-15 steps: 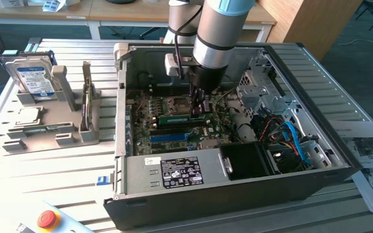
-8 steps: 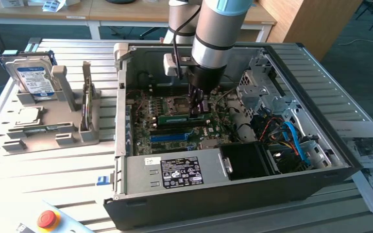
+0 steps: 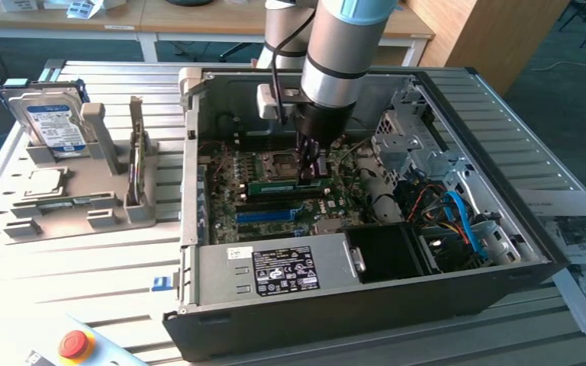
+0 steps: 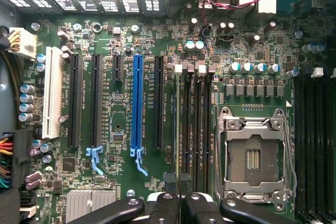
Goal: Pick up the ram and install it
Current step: 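Insert the ram into the slot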
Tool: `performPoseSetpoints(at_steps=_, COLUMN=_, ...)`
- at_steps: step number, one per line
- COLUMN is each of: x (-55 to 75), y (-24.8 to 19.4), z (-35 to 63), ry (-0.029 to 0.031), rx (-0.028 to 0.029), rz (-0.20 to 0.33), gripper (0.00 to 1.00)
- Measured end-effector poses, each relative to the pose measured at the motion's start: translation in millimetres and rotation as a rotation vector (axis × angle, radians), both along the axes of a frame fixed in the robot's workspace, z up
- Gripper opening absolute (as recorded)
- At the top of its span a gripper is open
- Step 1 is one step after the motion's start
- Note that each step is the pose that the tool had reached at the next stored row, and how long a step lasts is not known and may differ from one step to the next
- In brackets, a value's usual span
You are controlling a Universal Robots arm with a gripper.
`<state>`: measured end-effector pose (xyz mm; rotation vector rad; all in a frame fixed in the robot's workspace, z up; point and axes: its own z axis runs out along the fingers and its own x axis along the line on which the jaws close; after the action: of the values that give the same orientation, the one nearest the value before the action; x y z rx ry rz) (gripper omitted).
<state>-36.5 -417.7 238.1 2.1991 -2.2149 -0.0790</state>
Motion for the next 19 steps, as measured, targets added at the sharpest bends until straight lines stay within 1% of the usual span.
performPoseSetpoints(at_steps=9, x=-0.1, y=0.0, z=-2.8, ry=-0.0006, rx=0.0002, rz=-0.001, gripper=0.12)
performPoseSetpoints(at_steps=19, x=-0.1, y=0.0, z=-3.0, ry=-0.0005, rx=-0.0001, rz=-0.007, gripper=0.12)
